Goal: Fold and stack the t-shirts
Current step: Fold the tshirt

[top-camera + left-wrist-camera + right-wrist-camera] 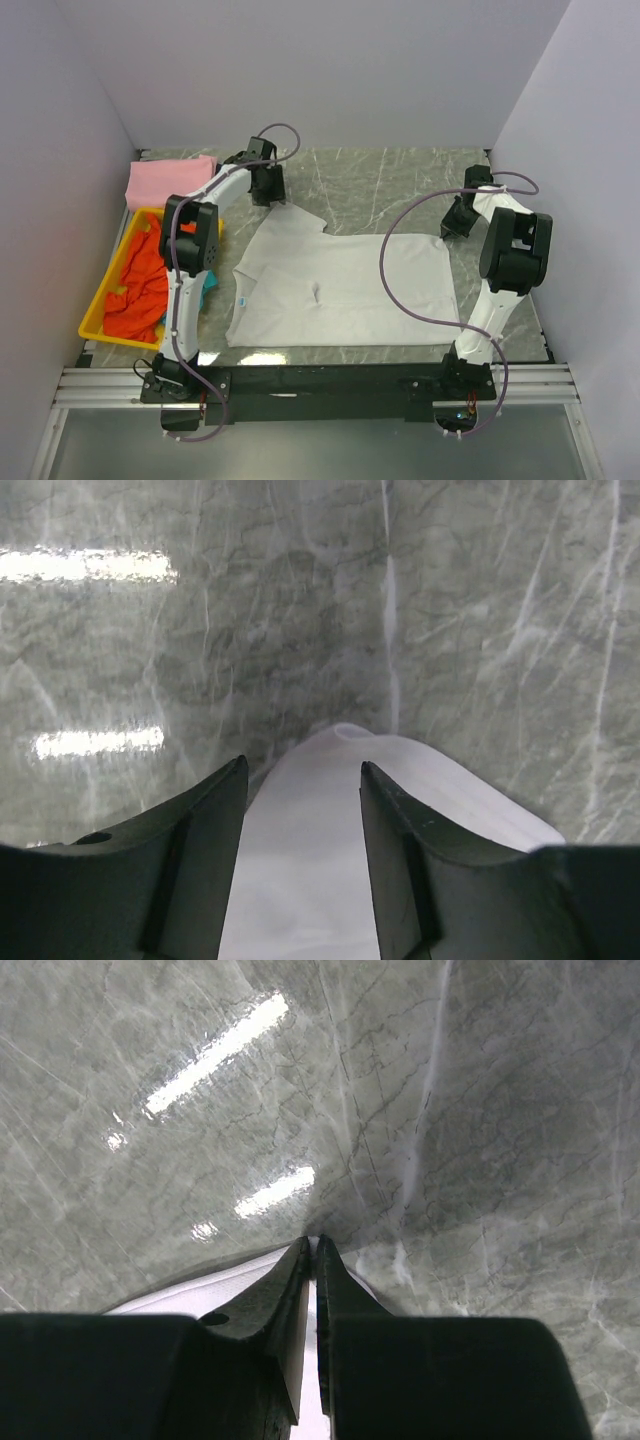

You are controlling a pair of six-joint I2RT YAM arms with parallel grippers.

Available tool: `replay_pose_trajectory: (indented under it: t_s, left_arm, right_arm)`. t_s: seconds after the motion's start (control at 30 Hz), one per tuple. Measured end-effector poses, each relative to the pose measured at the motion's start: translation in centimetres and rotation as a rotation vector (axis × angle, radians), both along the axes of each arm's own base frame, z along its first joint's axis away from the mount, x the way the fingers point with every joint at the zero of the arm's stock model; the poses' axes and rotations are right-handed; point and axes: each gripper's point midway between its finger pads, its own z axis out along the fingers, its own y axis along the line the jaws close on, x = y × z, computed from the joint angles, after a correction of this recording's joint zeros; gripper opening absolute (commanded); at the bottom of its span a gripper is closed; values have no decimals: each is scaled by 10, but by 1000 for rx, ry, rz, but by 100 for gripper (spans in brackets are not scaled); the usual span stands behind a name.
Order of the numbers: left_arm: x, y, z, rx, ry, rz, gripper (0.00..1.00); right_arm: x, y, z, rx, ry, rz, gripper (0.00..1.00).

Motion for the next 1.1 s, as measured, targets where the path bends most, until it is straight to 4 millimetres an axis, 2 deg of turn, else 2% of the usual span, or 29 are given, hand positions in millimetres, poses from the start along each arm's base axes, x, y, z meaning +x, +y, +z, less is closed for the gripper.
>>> replay_pose_trajectory:
  t_s: [0.1, 0.27, 0.5, 0.87, 1.07, 1.1]
  left_arm:
    - [3, -1, -9, 5, 2, -4, 53]
    - [16, -4, -1, -4, -42, -13, 47]
    - [28, -8, -8, -7, -62, -25, 43]
    - [26, -13, -10, -21, -60, -59, 29]
    - [25, -16, -12, -41, -60, -71, 12]
    - [25, -17, -12, -47, -59, -76, 5]
  right_arm:
    - [0, 1, 0, 4, 1, 1, 10]
    - [-1, 1, 0, 7, 1, 1, 9]
    - [-1, 1, 0, 8, 2, 3, 9]
    - [-1, 2, 0, 10, 3, 3, 8]
    - [-1, 2, 0, 10, 3, 3, 6]
    - [-1, 2, 0, 10, 3, 3, 6]
